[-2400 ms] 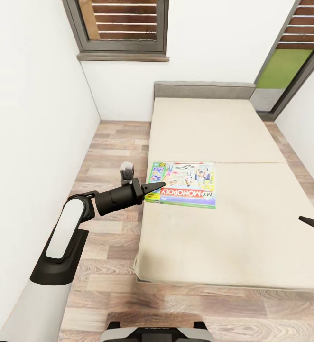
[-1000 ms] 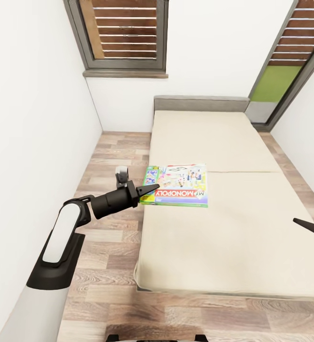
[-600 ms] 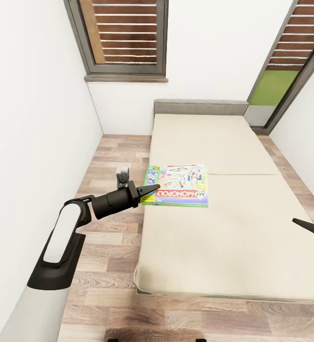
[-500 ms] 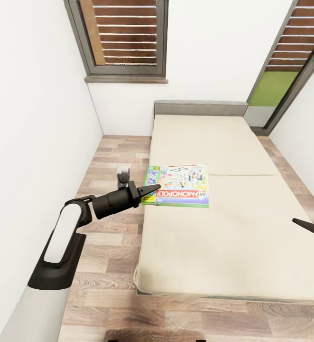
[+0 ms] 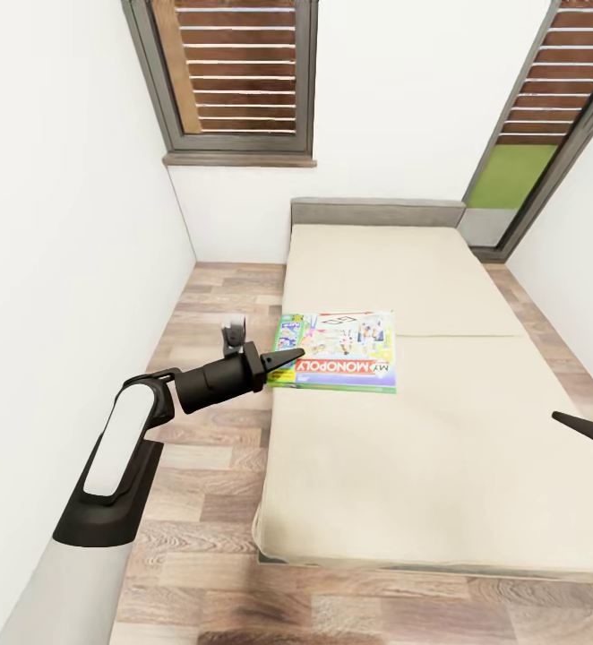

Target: Put all the toys in the child's room - the three board games (two on the bed and one on the table), the two jigsaw puzzles on the table, and the tennis ball on the table - inside the toy box on the table in the child's room.

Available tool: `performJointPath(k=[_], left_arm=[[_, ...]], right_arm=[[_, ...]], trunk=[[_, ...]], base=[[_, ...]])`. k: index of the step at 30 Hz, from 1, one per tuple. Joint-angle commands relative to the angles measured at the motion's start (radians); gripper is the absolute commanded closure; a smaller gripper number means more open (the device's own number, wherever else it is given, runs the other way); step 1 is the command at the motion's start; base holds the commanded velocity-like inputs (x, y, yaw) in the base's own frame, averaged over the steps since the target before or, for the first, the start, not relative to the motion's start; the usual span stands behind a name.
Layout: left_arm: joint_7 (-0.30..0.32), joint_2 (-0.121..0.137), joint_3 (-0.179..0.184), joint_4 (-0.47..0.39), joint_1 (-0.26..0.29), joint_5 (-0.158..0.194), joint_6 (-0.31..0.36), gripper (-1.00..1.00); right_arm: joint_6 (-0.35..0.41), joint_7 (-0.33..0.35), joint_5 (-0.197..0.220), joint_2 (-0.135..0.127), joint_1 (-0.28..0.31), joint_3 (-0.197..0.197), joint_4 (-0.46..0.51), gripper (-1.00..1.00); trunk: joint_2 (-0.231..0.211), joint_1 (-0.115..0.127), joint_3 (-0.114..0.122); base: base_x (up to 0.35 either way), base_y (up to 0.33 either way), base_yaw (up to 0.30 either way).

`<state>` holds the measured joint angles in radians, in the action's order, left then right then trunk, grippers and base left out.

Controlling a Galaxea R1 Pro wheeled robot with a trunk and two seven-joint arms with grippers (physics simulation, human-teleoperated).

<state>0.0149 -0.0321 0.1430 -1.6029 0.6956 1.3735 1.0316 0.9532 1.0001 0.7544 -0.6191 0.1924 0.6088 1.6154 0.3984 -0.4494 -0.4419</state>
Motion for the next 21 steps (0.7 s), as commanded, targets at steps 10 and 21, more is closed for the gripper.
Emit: performJointPath(k=[10, 21], left_arm=[[0.001, 0.001, 0.000, 0.005, 0.002, -0.004, 0.003, 1.00], [-0.001, 0.000, 0.001, 0.015, 0.005, -0.005, 0.002, 1.00]], right_arm=[[0.003, 0.003, -0.001, -0.001, 0.001, 0.001, 0.000, -1.00], [0.000, 0.003, -0.001, 0.000, 0.001, -0.011, 0.000, -1.00]], trunk=[[0.002, -0.001, 0.015], [0.002, -0.001, 0.033]], base=[[0.000, 0.000, 0.000], [0.000, 0.000, 0.000]])
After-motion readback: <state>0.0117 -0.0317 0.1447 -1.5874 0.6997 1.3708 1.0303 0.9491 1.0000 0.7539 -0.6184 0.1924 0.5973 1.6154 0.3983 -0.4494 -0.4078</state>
